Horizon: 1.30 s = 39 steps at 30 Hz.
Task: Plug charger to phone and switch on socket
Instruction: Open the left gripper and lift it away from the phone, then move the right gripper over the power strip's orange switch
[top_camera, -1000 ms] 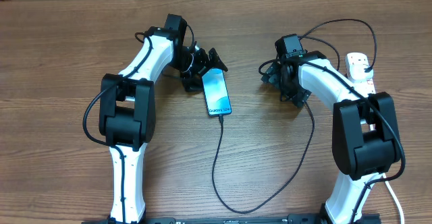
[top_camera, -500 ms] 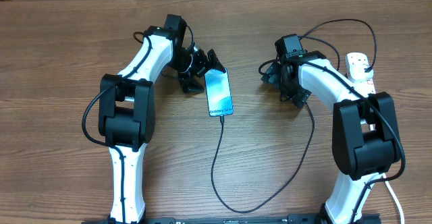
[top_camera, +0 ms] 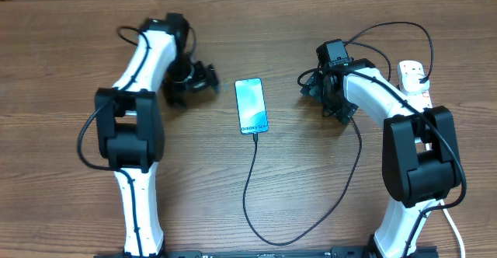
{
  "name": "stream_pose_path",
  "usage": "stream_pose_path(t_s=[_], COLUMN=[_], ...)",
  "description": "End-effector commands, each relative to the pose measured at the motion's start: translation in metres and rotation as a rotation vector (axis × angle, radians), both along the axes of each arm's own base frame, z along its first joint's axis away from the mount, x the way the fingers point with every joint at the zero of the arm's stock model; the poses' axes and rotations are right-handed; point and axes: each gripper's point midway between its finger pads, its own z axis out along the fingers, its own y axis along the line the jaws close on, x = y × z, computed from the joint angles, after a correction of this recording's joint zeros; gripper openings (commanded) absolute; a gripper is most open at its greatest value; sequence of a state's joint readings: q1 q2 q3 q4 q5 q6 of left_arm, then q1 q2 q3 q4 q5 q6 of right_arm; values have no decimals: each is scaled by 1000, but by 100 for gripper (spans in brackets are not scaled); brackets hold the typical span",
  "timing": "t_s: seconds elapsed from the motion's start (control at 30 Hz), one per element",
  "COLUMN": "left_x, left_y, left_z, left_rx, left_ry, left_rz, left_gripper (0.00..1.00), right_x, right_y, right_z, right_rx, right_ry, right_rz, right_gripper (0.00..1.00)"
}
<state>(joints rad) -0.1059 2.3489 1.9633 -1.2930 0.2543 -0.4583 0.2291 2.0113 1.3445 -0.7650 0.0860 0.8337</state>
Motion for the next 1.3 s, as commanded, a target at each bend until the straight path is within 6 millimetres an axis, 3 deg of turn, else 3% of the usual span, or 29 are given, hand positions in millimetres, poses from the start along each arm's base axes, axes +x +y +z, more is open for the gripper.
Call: stream_pose_path(t_s=[0.0, 0.17, 0.3, 0.67, 1.07, 1.27], left_x=[16, -1, -7, -7, -7, -7], left_y=[29, 15, 5, 2, 2, 2], left_z=[104, 158, 176, 175, 176, 176], left_rx=[244, 270, 262, 261, 261, 261], left_ry=[-262, -365, -412, -412, -412, -412], left_rz=[-206, -247, -265, -271, -270, -270], left_gripper=[100, 100, 100, 100, 100, 100], right_x=[-2, -2, -2, 2, 14, 15], right_y=[1, 1, 1, 3, 30, 31], right_z=[-6, -6, -6, -5, 0, 0], right_rx=[7, 8, 8, 17, 165, 173], right_ry=[11, 8, 8, -9, -48, -54], right_rz=[-3, -3, -3, -3, 28, 30], right_gripper=[100, 100, 100, 100, 100, 100])
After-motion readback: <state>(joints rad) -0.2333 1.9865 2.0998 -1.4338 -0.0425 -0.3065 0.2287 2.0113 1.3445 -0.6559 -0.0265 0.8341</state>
